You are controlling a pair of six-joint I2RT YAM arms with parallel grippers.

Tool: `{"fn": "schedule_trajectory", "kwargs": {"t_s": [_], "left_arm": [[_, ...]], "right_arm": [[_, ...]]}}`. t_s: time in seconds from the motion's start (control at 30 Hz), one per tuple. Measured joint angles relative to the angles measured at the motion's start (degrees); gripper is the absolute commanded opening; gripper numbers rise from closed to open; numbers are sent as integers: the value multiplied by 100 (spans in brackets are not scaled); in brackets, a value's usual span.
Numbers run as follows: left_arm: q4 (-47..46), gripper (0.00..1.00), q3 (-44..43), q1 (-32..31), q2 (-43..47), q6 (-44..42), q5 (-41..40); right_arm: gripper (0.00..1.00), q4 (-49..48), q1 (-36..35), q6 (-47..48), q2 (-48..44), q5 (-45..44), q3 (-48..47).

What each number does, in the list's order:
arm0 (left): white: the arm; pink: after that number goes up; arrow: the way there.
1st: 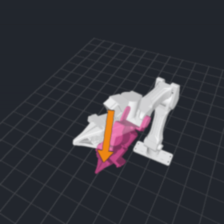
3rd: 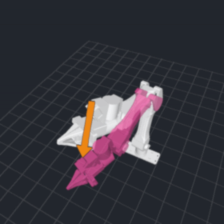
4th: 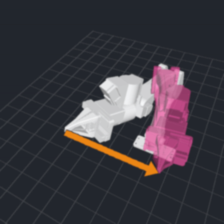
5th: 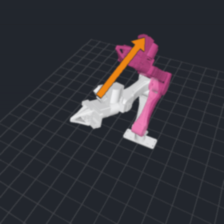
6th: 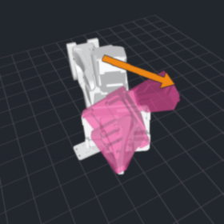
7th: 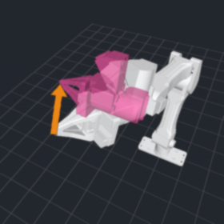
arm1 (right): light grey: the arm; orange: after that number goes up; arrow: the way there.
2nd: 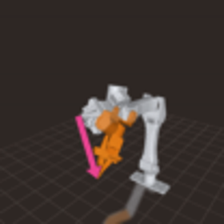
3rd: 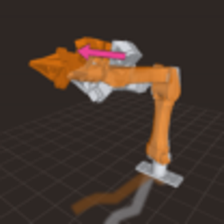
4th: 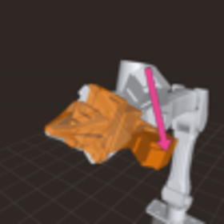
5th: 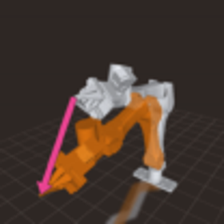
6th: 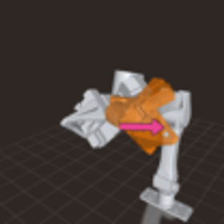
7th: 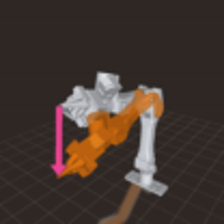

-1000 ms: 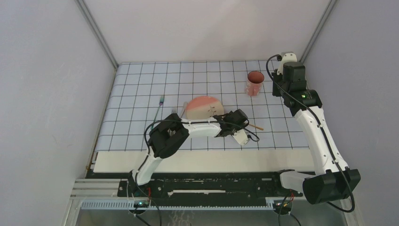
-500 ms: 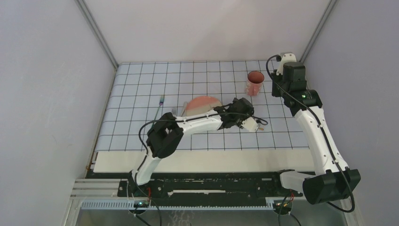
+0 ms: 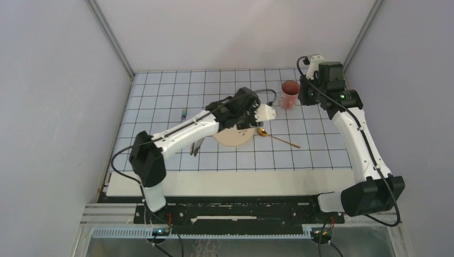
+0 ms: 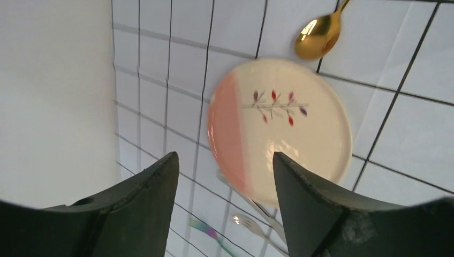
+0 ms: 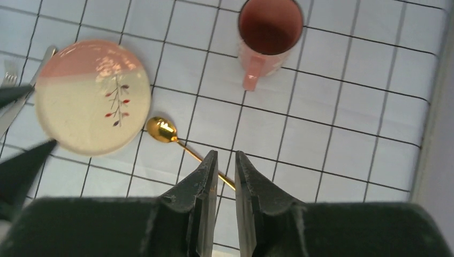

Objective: Set the dinner table for one person
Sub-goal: Place the spoon on the napkin.

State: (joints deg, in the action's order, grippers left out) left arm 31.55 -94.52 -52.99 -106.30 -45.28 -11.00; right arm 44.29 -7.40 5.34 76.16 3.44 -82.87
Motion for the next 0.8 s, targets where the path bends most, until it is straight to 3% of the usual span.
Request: {"fn": "schedule_trajectory", "kwargs": {"t_s": [0.1,0.27,0.4,0.6,0.8], "left_arm": [[175,69,321,608,549,723,376],[208,68,1051,1655,1587,1569,262],[289,68,1532,2048,2273,2199,455],[337,69,2081,3080,2728,2850,994],[501,72,2302,3897,2809,3178,1294]], "right_arm": [[26,101,20,170,221,428,-44],[27,365,28,551,1010,1445,9],[28,612,24,903,1733,2297,140],[30,820,-120,1513,2162,3027,302],[35,748,-688,2094,2509,3106,293]]}}
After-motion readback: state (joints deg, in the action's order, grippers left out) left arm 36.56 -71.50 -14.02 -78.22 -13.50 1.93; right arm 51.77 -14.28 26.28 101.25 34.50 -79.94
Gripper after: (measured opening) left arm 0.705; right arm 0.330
